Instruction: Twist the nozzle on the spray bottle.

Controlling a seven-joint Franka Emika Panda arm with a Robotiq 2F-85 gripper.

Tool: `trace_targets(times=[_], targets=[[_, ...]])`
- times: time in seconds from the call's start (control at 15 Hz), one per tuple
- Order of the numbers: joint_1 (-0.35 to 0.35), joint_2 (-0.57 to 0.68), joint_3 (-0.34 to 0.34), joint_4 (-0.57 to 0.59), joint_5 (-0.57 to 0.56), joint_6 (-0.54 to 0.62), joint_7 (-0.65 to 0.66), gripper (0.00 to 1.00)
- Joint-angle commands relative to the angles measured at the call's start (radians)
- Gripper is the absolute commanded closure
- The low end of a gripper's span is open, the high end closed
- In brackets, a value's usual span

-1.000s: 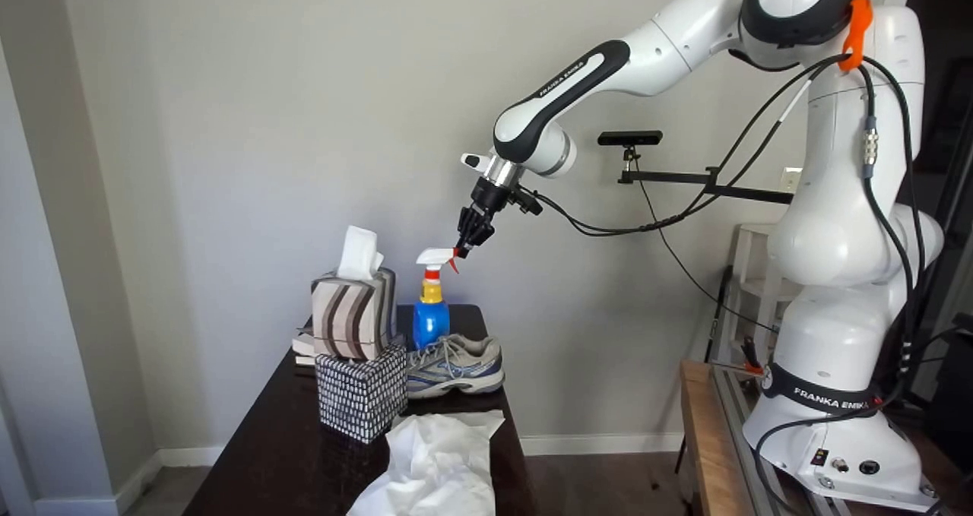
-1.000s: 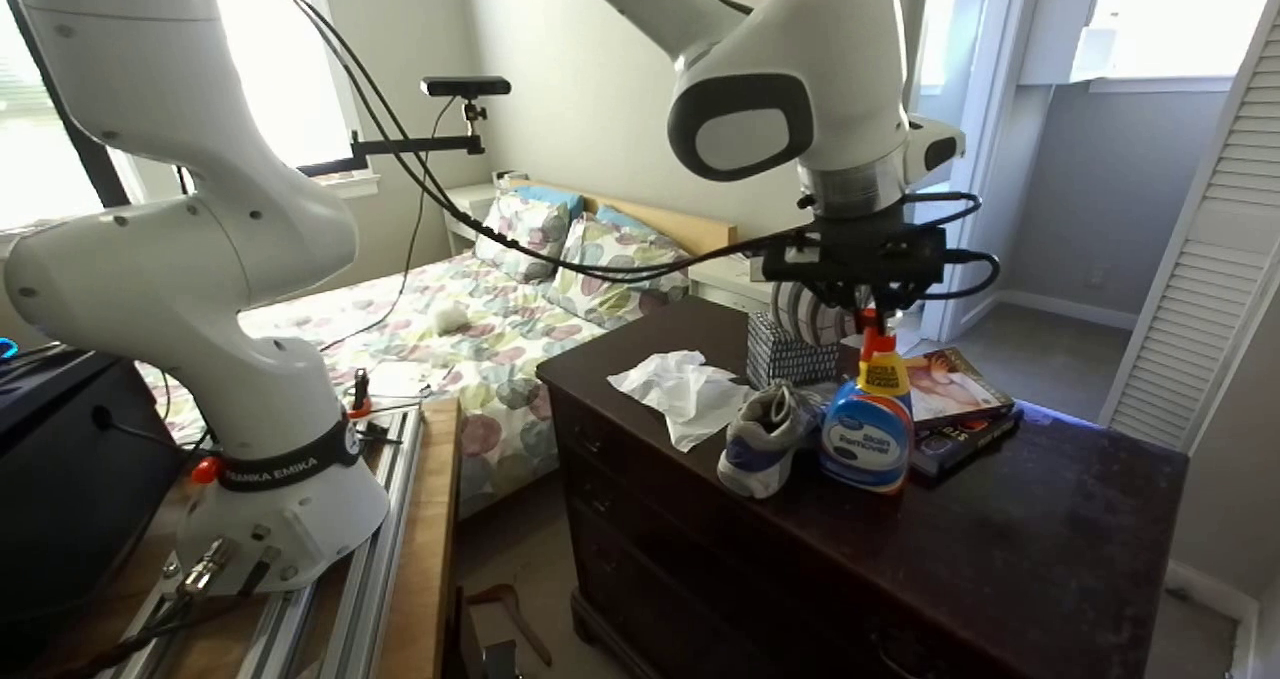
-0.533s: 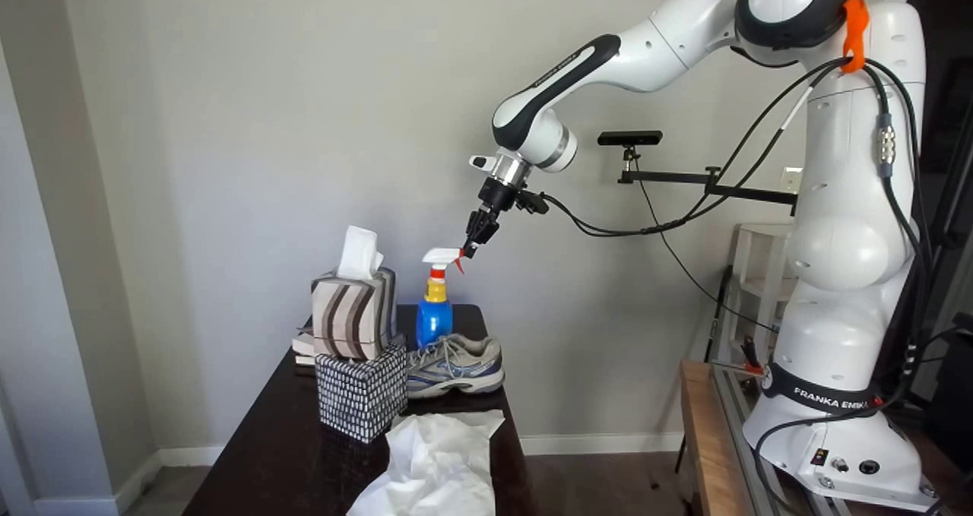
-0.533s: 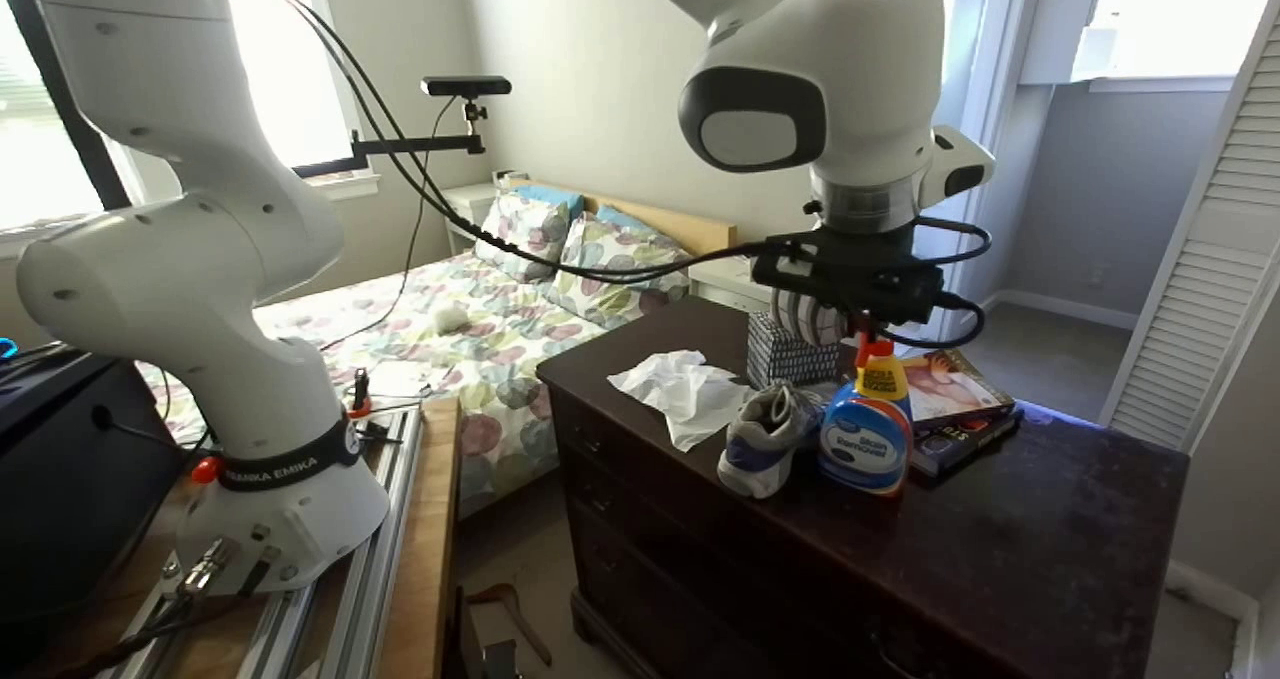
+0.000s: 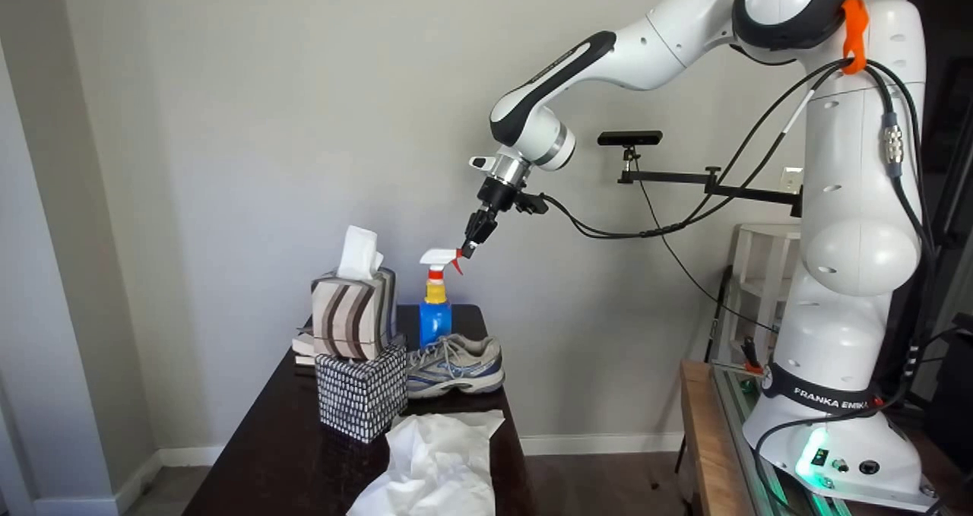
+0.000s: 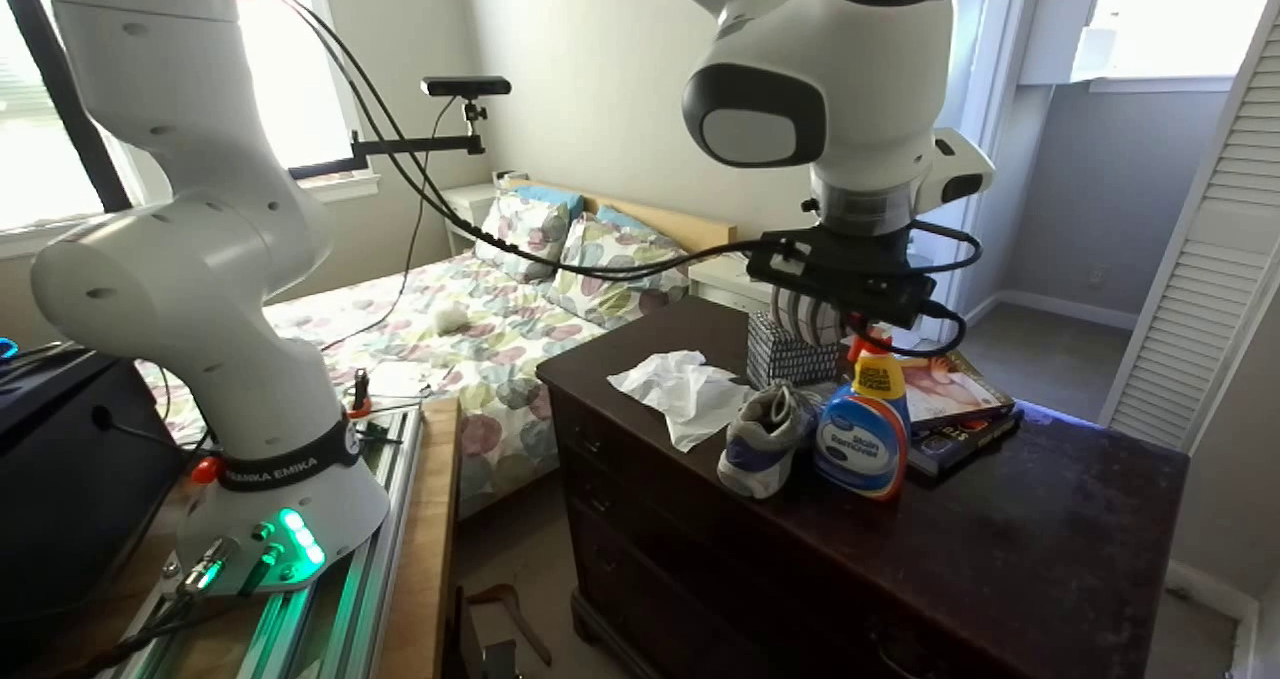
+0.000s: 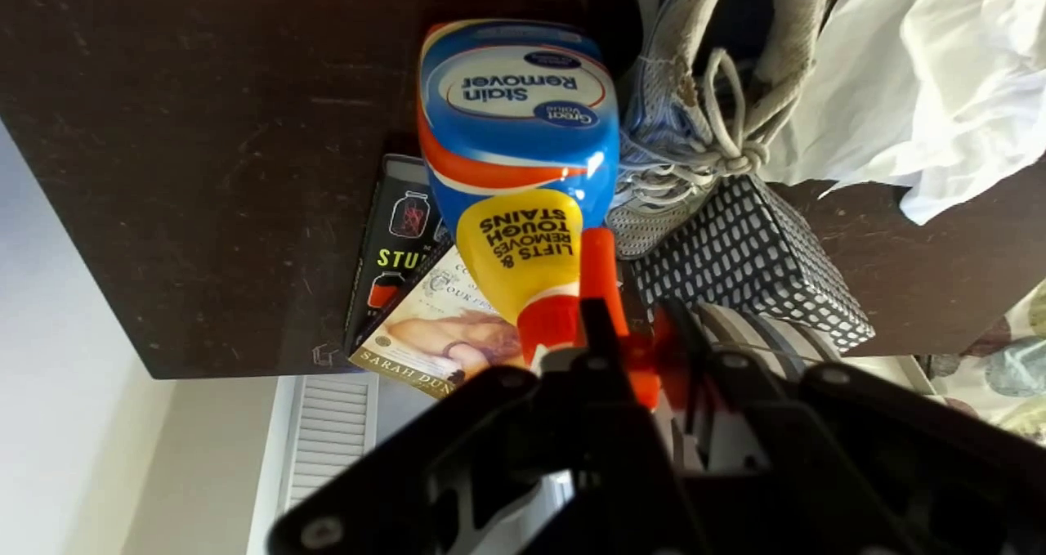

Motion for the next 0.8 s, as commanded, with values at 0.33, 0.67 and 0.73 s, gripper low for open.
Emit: trace_targets(times=[0.33, 0.67, 0.73], targets=[[0.137, -0.152, -0.080, -0.036, -0.204, -0.041, 0.162, 0.23], [0.180, -0.287, -0.104, -0.048, -0.536, -0.154, 0.578, 0.00], [0.186, -0.306, -0.101, -0.031, -0.589, -0.213, 0.653, 0.00]])
